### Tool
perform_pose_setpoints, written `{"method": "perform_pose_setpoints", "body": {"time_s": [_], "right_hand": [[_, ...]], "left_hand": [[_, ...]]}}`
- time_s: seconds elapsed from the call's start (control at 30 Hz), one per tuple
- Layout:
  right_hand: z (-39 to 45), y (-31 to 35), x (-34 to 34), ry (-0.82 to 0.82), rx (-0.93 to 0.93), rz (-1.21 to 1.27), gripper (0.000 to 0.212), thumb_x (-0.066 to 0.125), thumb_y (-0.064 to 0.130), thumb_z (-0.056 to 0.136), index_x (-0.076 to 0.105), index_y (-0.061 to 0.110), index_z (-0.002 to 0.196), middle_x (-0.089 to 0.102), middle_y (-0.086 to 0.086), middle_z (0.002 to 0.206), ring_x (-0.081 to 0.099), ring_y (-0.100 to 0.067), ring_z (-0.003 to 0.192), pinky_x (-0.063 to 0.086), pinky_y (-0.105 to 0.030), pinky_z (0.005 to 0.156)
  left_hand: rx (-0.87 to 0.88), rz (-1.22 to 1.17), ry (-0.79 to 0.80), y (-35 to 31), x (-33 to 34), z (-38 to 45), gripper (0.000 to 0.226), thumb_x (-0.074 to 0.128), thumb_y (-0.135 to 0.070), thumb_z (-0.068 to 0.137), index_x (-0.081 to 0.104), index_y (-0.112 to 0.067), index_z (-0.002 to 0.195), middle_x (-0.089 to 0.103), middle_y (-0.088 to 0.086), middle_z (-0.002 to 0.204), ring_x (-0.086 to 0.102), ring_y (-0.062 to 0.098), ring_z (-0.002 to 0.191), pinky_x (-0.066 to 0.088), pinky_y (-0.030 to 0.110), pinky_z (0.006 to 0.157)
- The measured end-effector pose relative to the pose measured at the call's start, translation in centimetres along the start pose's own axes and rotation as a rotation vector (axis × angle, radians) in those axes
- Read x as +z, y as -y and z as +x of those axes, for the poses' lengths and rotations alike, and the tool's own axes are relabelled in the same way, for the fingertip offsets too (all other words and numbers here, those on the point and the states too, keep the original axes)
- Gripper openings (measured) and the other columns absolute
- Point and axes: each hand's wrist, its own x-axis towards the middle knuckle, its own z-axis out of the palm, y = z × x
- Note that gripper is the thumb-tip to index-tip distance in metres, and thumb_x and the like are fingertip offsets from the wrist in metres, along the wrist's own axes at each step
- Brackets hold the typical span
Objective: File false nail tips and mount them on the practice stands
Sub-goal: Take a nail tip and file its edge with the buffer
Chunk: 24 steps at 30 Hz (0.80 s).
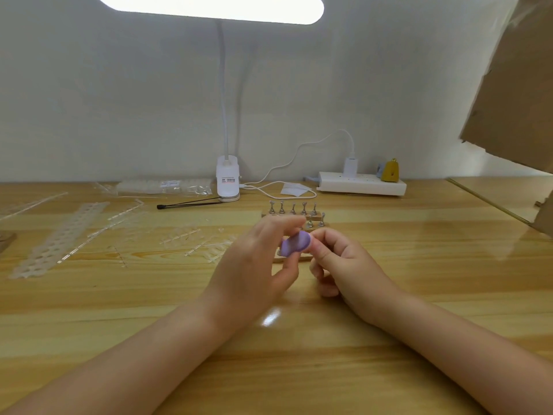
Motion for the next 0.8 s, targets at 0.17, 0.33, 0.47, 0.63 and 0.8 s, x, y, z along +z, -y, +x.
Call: {"method": "perform_pose_setpoints", "body": {"time_s": [0.17,0.33,0.47,0.63,0.8], "right_hand": [[0.2,-0.1,-0.2,0.027,0.08,0.181,0.021,0.048,0.02,0.099,0.056,0.015,0.08,0.046,0.0,0.059,0.043,-0.007,0.052,0.03,-0.018,0.038],[0.3,-0.2,-0.2,0.064,0.085,0.272,0.022,0.052,0.032,0.089,0.053,0.011,0.083,0.049,0.001,0.06,0.043,-0.007,0.052,0.03,-0.018,0.039],[0.5,-0.3,-0.2,0.052,0.103,0.239,0.03,0.056,0.039,0.082,0.052,0.01,0.083,0.044,-0.004,0.058,0.04,-0.008,0.048,0.031,-0.018,0.039],[0.4,-0.4,-0.3,0.073,0.052,0.19,0.035,0.059,0.036,0.081,0.057,0.006,0.098,0.05,0.003,0.064,0.043,-0.005,0.053,0.032,-0.018,0.041],[0.6,-0.2,-0.3,0.084,0.081,0.264,0.023,0.057,0.037,0.082,0.054,0.014,0.082,0.051,0.007,0.062,0.044,-0.006,0.052,0.031,-0.017,0.039]], "left_hand": [[0.072,0.124,-0.049,0.3,-0.3,0.1,0.045,0.073,-0.002,0.072,0.06,-0.008,0.114,0.067,-0.002,0.091,0.062,0.014,0.085,0.05,0.03,0.081],[0.124,0.044,-0.053,-0.4,-0.1,0.1,0.042,0.061,-0.01,0.078,0.047,-0.016,0.117,0.065,0.002,0.093,0.057,0.012,0.09,0.044,0.019,0.085],[0.101,0.004,-0.119,-0.3,-0.4,0.2,0.045,0.066,-0.004,0.078,0.047,-0.014,0.117,0.064,0.002,0.097,0.058,0.012,0.091,0.046,0.02,0.085],[0.178,0.006,-0.013,-0.6,0.1,0.0,0.05,0.071,0.002,0.077,0.049,-0.012,0.12,0.065,0.002,0.102,0.062,0.015,0.092,0.049,0.021,0.085],[0.07,0.065,-0.068,0.3,-0.5,0.2,0.044,0.072,0.004,0.076,0.055,-0.003,0.116,0.061,-0.007,0.096,0.061,0.019,0.091,0.047,0.028,0.087]]}}
